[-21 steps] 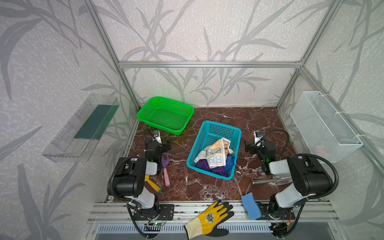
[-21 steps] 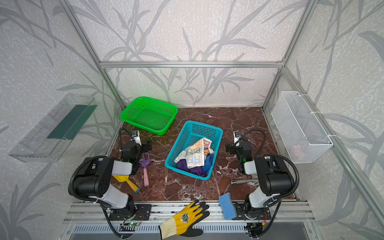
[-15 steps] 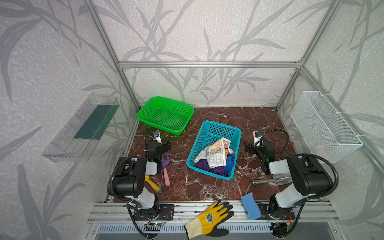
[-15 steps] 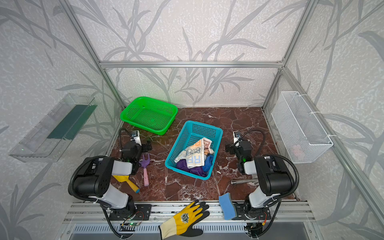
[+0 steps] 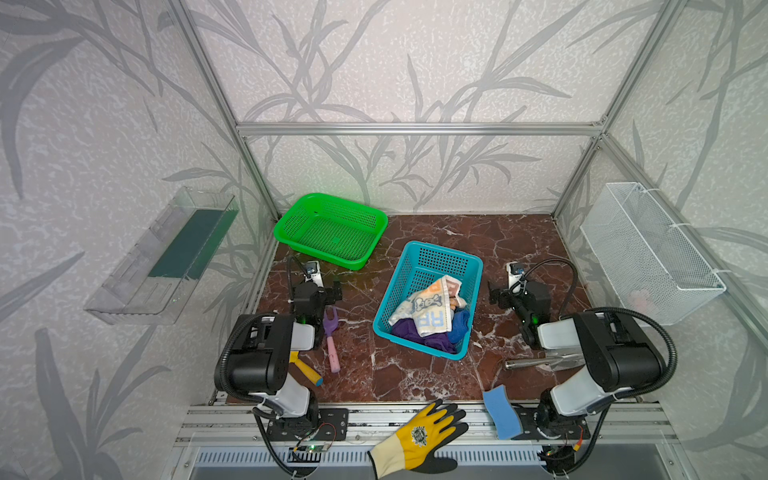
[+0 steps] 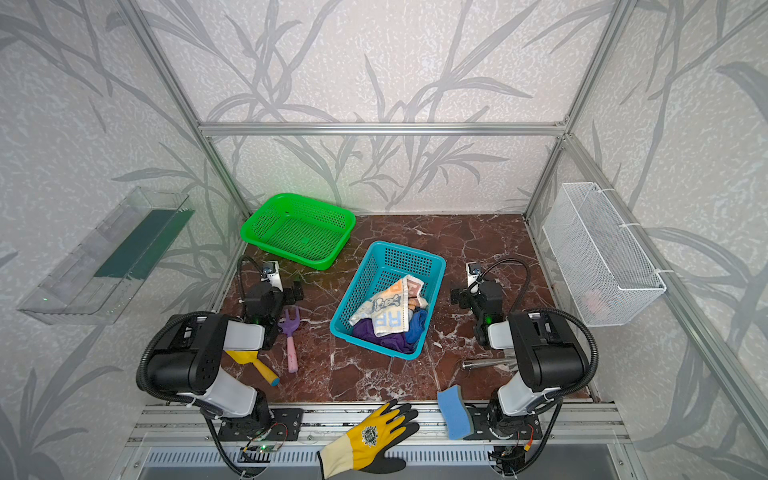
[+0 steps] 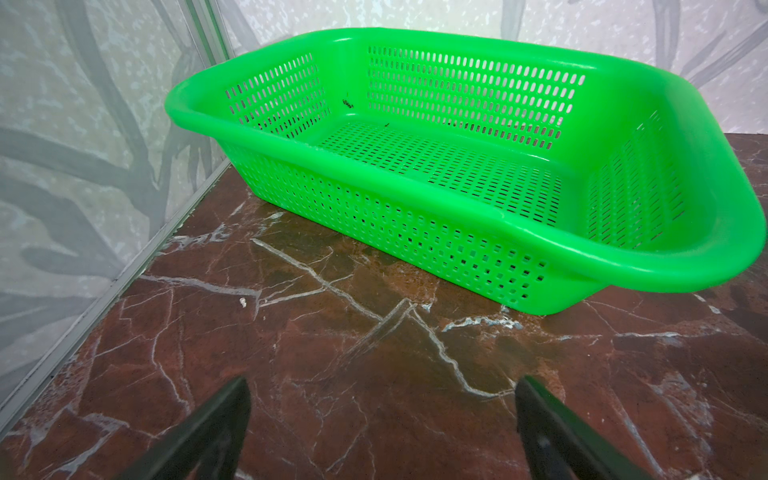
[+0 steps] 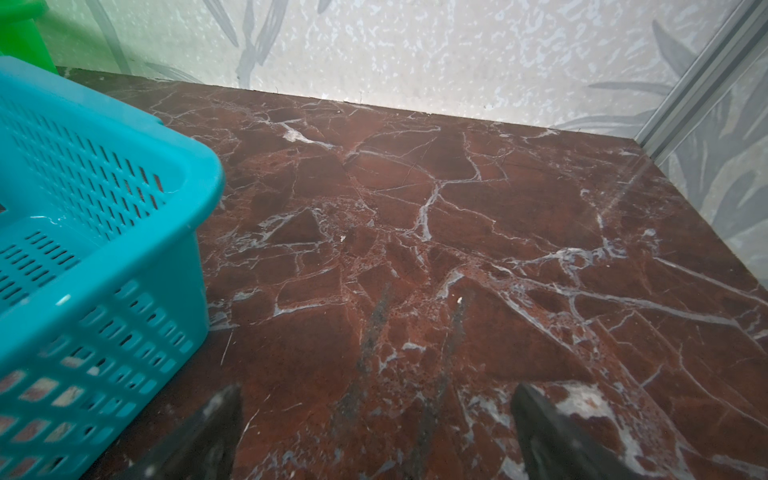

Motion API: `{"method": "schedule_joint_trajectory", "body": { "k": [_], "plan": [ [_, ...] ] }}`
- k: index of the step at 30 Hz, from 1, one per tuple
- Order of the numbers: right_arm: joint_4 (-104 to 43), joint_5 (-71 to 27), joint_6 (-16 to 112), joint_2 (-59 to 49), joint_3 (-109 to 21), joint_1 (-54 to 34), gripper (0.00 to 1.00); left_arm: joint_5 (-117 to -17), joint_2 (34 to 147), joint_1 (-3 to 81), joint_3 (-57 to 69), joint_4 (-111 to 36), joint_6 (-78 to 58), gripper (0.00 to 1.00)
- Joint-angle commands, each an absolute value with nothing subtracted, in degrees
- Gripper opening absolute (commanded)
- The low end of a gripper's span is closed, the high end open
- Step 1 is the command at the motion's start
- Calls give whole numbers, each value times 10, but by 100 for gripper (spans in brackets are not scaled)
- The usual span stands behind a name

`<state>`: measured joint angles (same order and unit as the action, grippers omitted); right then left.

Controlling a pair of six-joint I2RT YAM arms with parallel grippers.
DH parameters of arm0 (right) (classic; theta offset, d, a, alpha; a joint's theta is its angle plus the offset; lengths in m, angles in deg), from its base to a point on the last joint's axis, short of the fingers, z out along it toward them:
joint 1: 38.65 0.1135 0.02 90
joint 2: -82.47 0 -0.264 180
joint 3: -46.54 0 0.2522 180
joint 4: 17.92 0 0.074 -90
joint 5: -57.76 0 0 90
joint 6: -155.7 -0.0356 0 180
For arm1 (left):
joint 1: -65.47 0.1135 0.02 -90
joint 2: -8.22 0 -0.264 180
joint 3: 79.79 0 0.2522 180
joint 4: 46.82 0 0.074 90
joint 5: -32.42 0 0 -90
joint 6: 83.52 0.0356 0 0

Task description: Fold and stack the towels

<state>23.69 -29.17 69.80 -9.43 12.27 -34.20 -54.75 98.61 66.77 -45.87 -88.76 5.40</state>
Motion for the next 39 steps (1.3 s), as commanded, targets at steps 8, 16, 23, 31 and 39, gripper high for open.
{"method": "schedule_joint_trajectory", "body": {
  "k": [8, 16, 23, 31, 39],
  "plan": [
    [245, -293, 699, -85, 113, -339, 99, -554, 980, 671, -454, -889, 60, 99],
    [251, -292, 700, -83, 117, -339, 99, -547, 980, 670, -455, -890, 58, 99],
    [152, -305, 713, 46, 123, -331, 99, -527, 930, 670, -485, -907, 50, 99],
    [-59, -403, 759, 153, 55, -243, 99, -511, 806, 669, -434, -706, 33, 99],
    [-220, -405, 749, 205, -18, -113, 100, -565, 706, 648, -364, -493, -44, 99]
  ]
}}
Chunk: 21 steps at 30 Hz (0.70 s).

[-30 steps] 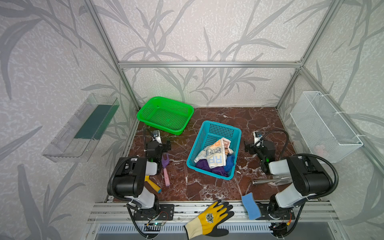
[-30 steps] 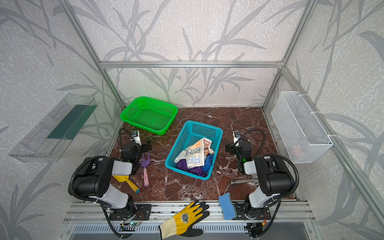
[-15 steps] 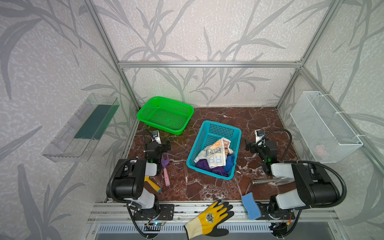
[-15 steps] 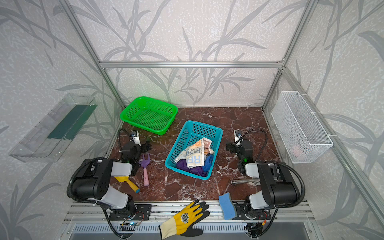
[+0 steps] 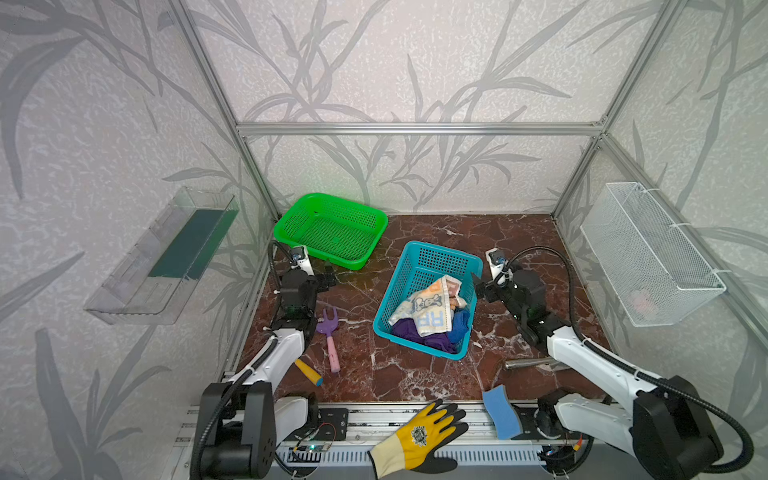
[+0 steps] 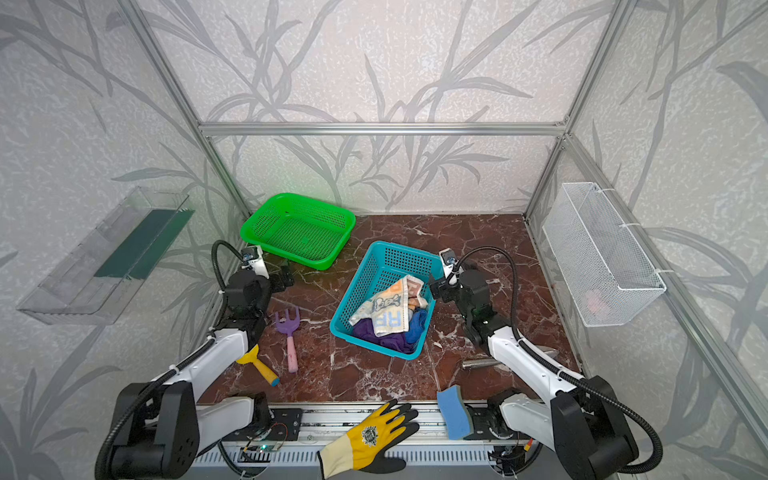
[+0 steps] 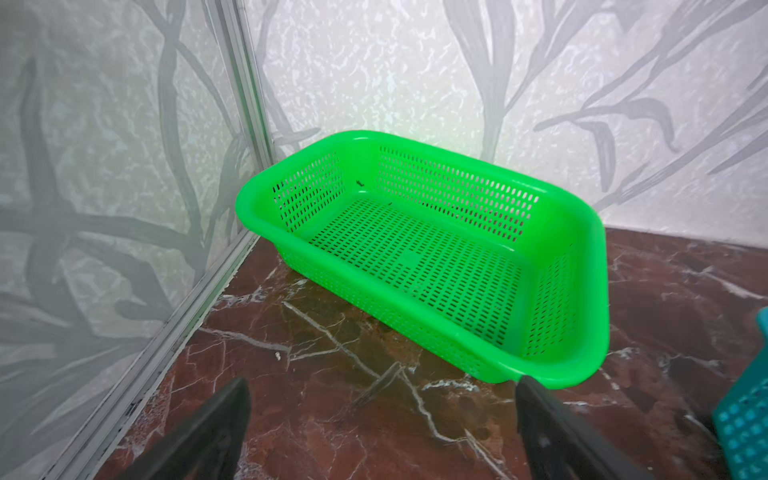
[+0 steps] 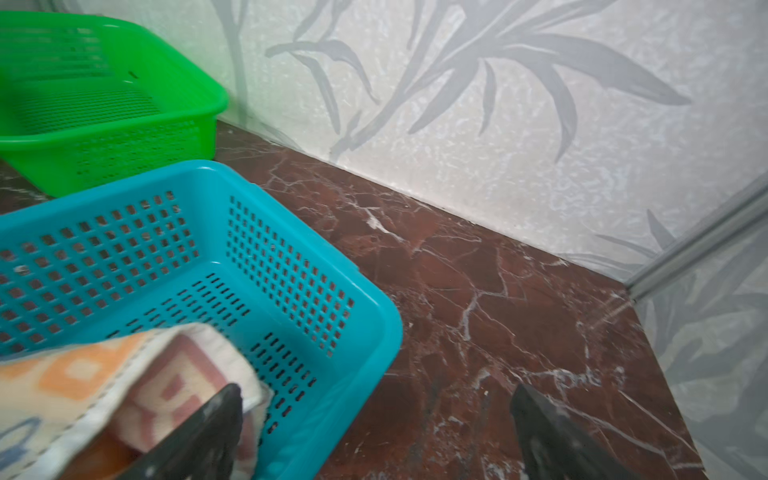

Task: Fold and stack the towels
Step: 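Reach the right gripper into the teal basket toward the cream towel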

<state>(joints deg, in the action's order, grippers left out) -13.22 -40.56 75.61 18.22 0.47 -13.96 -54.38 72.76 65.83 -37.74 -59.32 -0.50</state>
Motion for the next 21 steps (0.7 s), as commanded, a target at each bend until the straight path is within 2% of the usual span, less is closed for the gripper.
{"method": "schedule_joint_trajectory", "body": {
  "k": [1, 5, 12, 21],
  "plan": [
    [-235, -379, 747, 210, -23, -98, 100, -567, 700, 641, -364, -488, -51, 99],
    [-274, -338, 741, 199, -48, -12, 100, -579, 713, 612, -353, -468, -65, 99],
    [-277, -326, 741, 109, -106, 139, 100, -578, 769, 561, -306, -434, -65, 99],
    [-263, -322, 730, -25, -181, 242, 100, -603, 784, 556, -289, -428, -92, 99]
  ]
}}
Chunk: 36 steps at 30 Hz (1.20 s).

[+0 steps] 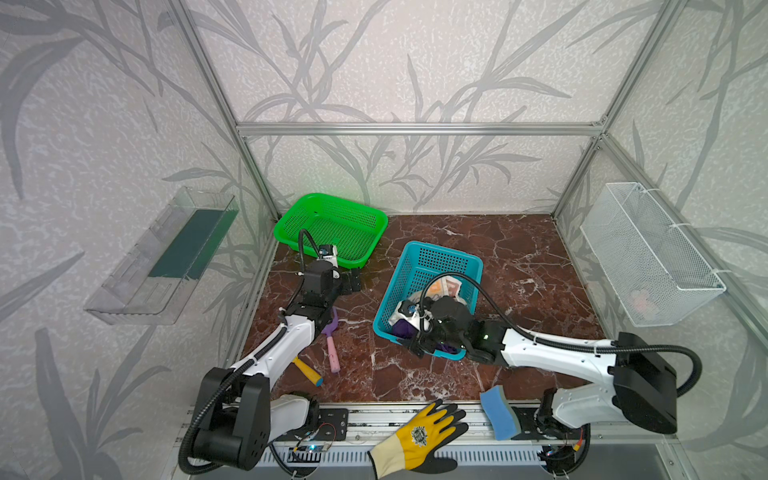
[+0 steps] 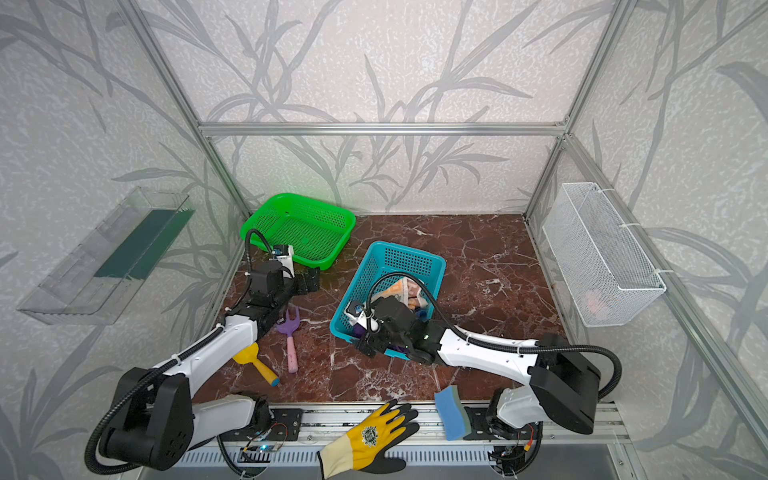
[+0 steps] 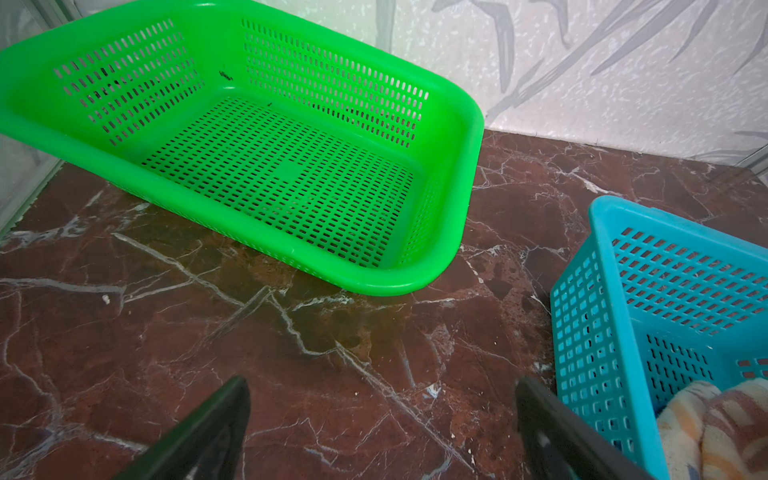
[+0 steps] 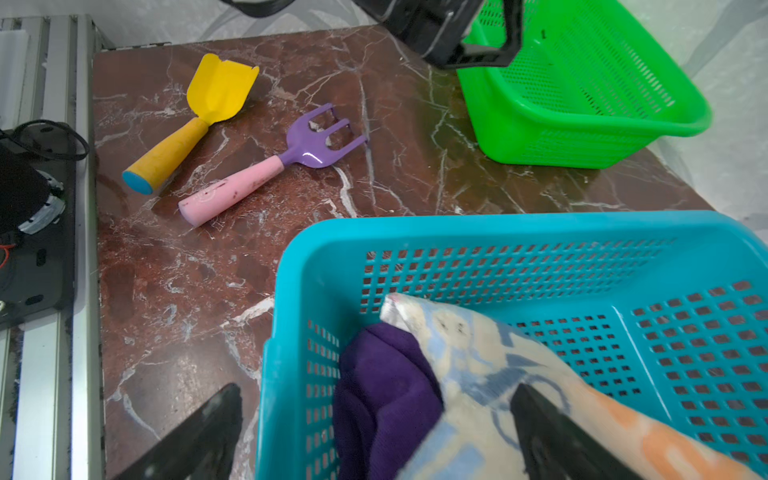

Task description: Fold and stack the towels

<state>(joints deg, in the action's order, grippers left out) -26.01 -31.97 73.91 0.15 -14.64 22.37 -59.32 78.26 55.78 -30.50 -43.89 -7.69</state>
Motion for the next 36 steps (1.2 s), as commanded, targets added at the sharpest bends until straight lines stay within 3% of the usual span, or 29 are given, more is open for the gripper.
{"method": "schedule_joint_trajectory", "body": {
  "k": [1, 8, 14, 19, 28, 36],
  "plan": [
    [-268, -323, 727, -36, -190, 246, 100, -601, 782, 556, -288, -426, -92, 99],
    [-294, -355, 719, -101, -234, 255, 100, -591, 768, 555, -290, -413, -81, 99],
    [-344, -482, 703, -137, -262, 254, 99, -584, 758, 555, -293, -411, -74, 99],
    [-377, -528, 684, -140, -268, 235, 99, -585, 754, 555, -296, -417, -74, 99],
    [-407, -538, 634, -108, -232, 127, 90, -585, 750, 555, -299, -420, -69, 99],
    [-475, -572, 643, -59, -203, 1, 97, -584, 747, 556, -303, -423, -64, 99]
  ]
}}
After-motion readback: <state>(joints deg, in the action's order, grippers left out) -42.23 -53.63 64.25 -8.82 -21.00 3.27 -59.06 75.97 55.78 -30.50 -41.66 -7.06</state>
